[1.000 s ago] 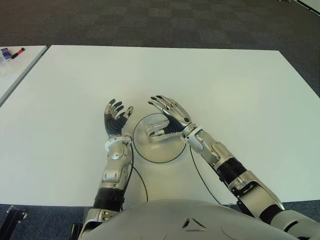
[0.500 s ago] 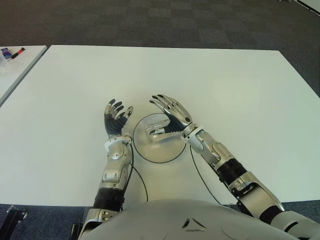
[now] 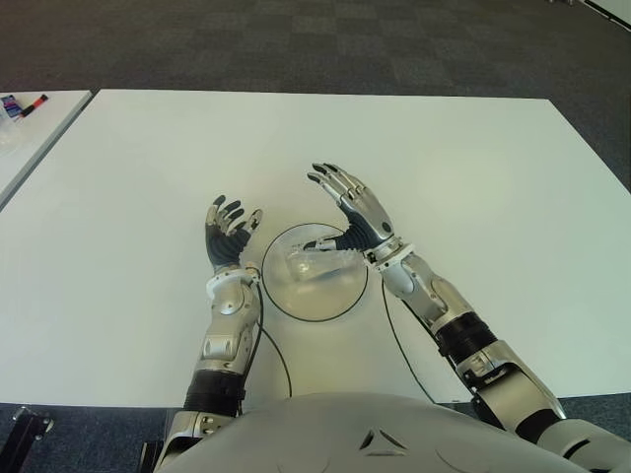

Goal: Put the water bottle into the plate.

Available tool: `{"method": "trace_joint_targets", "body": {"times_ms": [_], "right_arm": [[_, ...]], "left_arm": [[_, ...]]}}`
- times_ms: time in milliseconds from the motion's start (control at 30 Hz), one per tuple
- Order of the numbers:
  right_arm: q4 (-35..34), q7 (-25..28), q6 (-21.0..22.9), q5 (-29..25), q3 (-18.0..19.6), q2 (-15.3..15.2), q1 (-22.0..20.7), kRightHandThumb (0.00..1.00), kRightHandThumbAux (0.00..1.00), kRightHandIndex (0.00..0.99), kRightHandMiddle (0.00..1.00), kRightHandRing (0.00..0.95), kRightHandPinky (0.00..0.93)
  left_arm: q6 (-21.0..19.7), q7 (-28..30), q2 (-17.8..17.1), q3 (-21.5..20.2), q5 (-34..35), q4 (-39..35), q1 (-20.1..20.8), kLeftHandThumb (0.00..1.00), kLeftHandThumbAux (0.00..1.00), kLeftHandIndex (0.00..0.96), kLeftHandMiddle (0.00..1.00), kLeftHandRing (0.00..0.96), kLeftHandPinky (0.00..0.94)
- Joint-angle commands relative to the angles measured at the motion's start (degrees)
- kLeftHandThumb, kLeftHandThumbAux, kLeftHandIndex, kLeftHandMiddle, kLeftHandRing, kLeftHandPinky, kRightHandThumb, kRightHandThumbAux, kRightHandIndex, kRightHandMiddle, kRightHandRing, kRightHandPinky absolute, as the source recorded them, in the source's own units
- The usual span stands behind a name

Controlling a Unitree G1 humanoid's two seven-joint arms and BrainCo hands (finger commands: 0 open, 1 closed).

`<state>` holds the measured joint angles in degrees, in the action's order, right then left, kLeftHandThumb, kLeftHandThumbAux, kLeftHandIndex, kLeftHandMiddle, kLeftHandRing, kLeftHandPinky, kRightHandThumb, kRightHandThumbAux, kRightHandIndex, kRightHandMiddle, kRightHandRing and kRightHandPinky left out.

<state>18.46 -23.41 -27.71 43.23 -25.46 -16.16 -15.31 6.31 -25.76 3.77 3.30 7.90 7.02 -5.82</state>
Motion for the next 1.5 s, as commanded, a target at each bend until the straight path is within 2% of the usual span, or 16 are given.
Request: {"method": "trace_joint_targets", "body": {"times_ms": [33,100,267,367,533,933,1200,1333,1400,1433,1500], "right_arm": [[2.1,-0.5,-3.2,-4.6,4.1,-2.3,0.9,0.0,0.461,0.0,0.0,0.0,0.0],[3.1,-0.6,-3.8,-6.1,5.7,-3.0,1.0,0.0,0.481,0.0,0.0,0.0,0.0],[3.2,0.9,-3.5,-8.4,7.5,-2.3,1.6,0.0,0.527,0.0,0.0,0.0,0.0],[2.6,3.6,-4.6,-14.3,9.0,-0.6,2.3,0.0,0.597,0.0,0.0,0.0,0.0],[1.1,6.3,-6.3,-20.0,11.0,0.5,3.0,0.0,0.725,0.0,0.0,0.0,0.0],[3.3,7.5,-9.2,-23.8,15.6,2.3,3.0,0.0,0.856,0.0,0.0,0.0,0.005],[12.6,10.5,-9.0,-30.8,19.0,5.6,1.7,0.0,0.889,0.0,0.0,0.0,0.048],[18.6,17.5,-6.0,-39.5,21.6,9.2,0.1,0.0,0.897,0.0,0.0,0.0,0.049],[20.7,19.6,-5.6,-41.7,22.6,10.1,-0.6,0.0,0.897,0.0,0.0,0.0,0.045],[23.5,23.1,-3.8,-45.9,24.7,11.5,-1.5,0.0,0.896,0.0,0.0,0.0,0.044],[27.1,27.6,-1.8,-50.8,27.3,13.0,-2.7,0.0,0.88,0.0,0.0,0.0,0.036]], "left_arm": [[-1.0,0.0,5.8,0.2,0.0,0.4,-0.2,0.093,0.86,0.153,0.27,0.274,0.288],[-1.0,0.1,5.7,0.2,0.1,0.4,-0.3,0.08,0.862,0.152,0.266,0.264,0.27],[-1.0,0.4,5.5,0.0,0.2,0.3,-0.4,0.068,0.863,0.152,0.261,0.255,0.261],[-0.7,0.7,5.3,-0.1,0.4,0.4,-0.5,0.061,0.87,0.155,0.254,0.242,0.242],[-0.7,1.1,5.2,-0.3,0.6,0.5,-0.5,0.051,0.894,0.162,0.237,0.218,0.217],[-1.2,1.6,4.8,-0.7,0.9,0.5,-0.5,0.039,0.9,0.17,0.23,0.211,0.222],[-0.8,1.8,4.7,-0.7,0.6,0.8,-0.4,0.05,0.904,0.174,0.234,0.213,0.223],[-0.8,2.0,4.6,-0.7,0.7,0.8,-0.5,0.055,0.897,0.175,0.232,0.213,0.226],[-0.7,2.1,4.6,-0.7,0.7,0.9,-0.5,0.056,0.894,0.176,0.233,0.213,0.226],[-0.7,2.2,4.6,-0.8,0.8,0.9,-0.6,0.056,0.893,0.176,0.233,0.213,0.226],[-0.6,2.4,4.5,-0.8,0.8,0.8,-0.7,0.056,0.89,0.177,0.233,0.214,0.227]]}}
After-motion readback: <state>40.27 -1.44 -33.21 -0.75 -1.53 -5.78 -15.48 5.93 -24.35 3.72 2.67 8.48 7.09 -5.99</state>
